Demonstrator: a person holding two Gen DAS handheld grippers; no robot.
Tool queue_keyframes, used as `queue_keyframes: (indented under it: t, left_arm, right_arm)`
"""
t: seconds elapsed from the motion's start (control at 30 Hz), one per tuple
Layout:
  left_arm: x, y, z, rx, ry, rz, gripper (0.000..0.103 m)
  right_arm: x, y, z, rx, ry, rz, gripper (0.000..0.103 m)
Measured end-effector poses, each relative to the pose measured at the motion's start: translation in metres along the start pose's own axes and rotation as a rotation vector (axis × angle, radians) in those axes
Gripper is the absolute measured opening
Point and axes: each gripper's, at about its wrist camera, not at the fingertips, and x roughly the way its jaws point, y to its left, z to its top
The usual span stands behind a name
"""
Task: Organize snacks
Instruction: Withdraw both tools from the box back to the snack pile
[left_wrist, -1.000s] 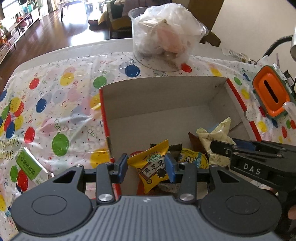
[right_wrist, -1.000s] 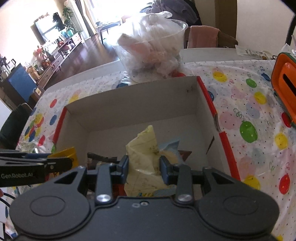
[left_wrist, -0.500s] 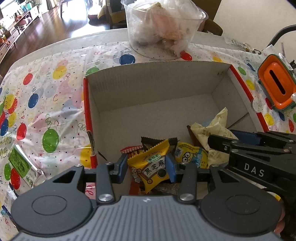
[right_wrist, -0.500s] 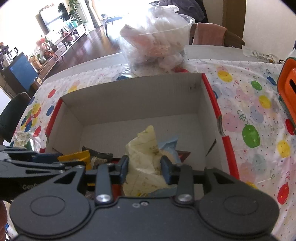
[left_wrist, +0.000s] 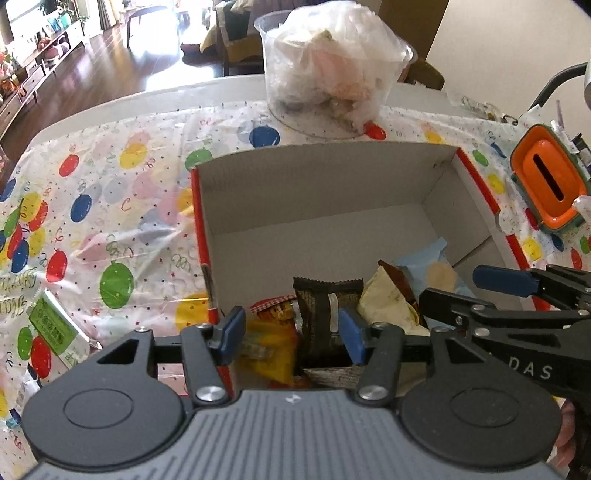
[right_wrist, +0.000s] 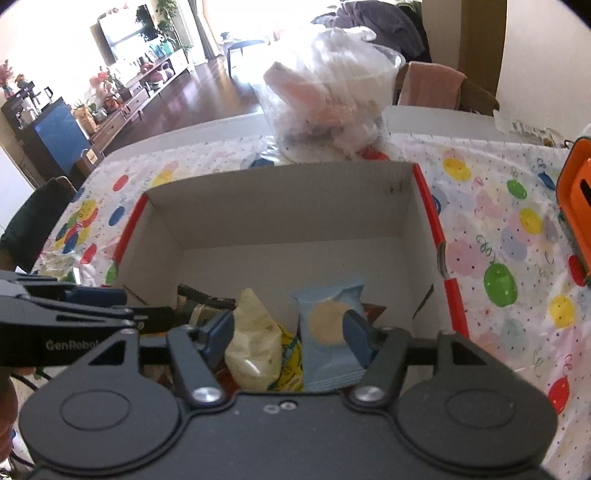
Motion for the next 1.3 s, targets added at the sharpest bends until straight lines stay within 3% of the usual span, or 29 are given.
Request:
queue_keyframes:
  t: [0.4,0.67,1.03,1.3]
  left_arm:
    - [-0.043,0.015,-0.011,0.008,-0.115,-0.031,0.068]
    - [-0.068,0.038,-0.022,0.006,-0.178,-0.041,0.072]
    - [-0.096,0.105,-0.044,-0.066,-0.237,-0.020,0.084]
    - [-0.102,0.164,-0.060,-0.126,-0.213,0.003,0.084]
  right_arm:
    - [-0.031,0.020,-0.003,-0.007,-0.060,0.009,0.084]
    - [-0.044,0.052,-0.005,-0.027,-0.092,0.006,0.090]
    - [-0.046,0.112,-0.009,-0.074,-0.113,0.036,0.097]
    - [-0.032,0.164,-0.014,-0.129,-0.098,0.063,0.100]
